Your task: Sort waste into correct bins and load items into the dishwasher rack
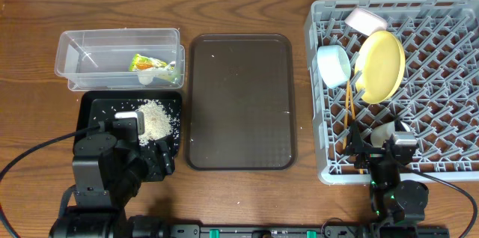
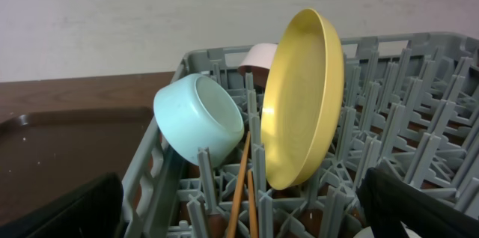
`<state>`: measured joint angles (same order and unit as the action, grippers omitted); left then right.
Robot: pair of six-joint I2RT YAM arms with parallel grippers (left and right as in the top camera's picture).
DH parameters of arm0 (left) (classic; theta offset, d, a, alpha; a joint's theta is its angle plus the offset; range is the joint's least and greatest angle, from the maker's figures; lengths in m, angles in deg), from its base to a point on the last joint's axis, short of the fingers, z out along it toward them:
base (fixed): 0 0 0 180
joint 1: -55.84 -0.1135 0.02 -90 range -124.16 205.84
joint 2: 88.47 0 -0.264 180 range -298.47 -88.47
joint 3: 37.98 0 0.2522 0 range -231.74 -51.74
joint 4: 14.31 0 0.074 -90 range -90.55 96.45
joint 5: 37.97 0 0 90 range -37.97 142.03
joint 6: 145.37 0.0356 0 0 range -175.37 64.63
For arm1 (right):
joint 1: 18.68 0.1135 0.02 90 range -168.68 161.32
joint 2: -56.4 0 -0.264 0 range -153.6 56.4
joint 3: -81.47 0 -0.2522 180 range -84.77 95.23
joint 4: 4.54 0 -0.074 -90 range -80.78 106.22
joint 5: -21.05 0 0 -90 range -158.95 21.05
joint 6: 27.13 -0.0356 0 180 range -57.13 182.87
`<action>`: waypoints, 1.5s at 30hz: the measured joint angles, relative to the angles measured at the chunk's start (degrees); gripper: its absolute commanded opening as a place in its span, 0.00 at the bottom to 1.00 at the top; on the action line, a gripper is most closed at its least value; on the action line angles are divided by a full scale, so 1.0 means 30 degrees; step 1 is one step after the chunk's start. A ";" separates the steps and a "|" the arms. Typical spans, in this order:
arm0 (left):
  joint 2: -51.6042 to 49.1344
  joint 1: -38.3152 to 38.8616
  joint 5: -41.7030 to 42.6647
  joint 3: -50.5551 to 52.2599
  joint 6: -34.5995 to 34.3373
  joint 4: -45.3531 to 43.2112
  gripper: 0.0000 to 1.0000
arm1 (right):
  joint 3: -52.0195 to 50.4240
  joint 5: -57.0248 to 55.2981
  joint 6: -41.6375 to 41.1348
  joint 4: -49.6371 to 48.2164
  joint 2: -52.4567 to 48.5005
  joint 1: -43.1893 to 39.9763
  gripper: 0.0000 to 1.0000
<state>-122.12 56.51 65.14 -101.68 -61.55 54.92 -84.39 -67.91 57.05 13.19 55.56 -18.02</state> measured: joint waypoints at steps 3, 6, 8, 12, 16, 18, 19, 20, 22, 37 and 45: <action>0.0000 0.0000 -0.0007 0.0000 0.0000 0.0000 0.78 | 0.0000 0.0000 0.0000 0.0000 0.0000 0.0000 0.99; 0.0000 0.0000 -0.0007 0.0000 0.0000 0.0000 0.78 | 0.0000 -0.0007 0.0000 0.0000 0.0000 0.0000 0.99; 0.0000 -0.0007 0.0000 0.0000 0.0000 0.0000 0.78 | 0.0000 -0.0007 0.0000 -0.0007 0.0000 0.0000 0.99; 0.0000 0.0000 -0.0007 0.0000 0.0000 0.0000 0.78 | 0.0000 -0.0007 0.0000 -0.0007 0.0000 0.0000 0.99; 0.0000 0.0000 -0.0007 0.0000 0.0000 0.0000 0.78 | 0.0000 -0.0007 0.0000 -0.0007 0.0000 0.0000 0.99; 0.0000 0.0000 -0.0007 0.0000 0.0000 0.0000 0.78 | 0.0000 -0.0007 0.0000 -0.0007 0.0000 0.0000 0.99; 0.0000 0.0000 -0.0007 0.0000 -0.0007 0.0000 0.78 | 0.0000 -0.0007 0.0000 0.0000 0.0000 0.0000 0.99; 0.0000 0.0000 -0.0007 0.0000 0.0000 0.0000 0.78 | 0.0000 -0.0007 0.0000 0.0000 0.0000 0.0000 0.99; 0.0000 0.0000 -0.0007 0.0000 0.0000 0.0007 0.78 | 0.0000 -0.0007 0.0000 0.0000 0.0000 0.0000 0.99; 0.4284 0.0000 -0.1953 0.3293 0.0226 -0.3621 0.78 | 0.0000 -0.0007 0.0000 -0.0007 0.0007 0.0000 0.99; 0.9340 0.0000 -0.2521 0.9821 0.0219 -1.0054 0.78 | 0.0000 -0.0015 0.0000 0.0015 0.0022 0.0000 0.99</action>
<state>-94.10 56.51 57.58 -72.21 -60.89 24.75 -84.39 -67.95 57.05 13.23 55.63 -18.02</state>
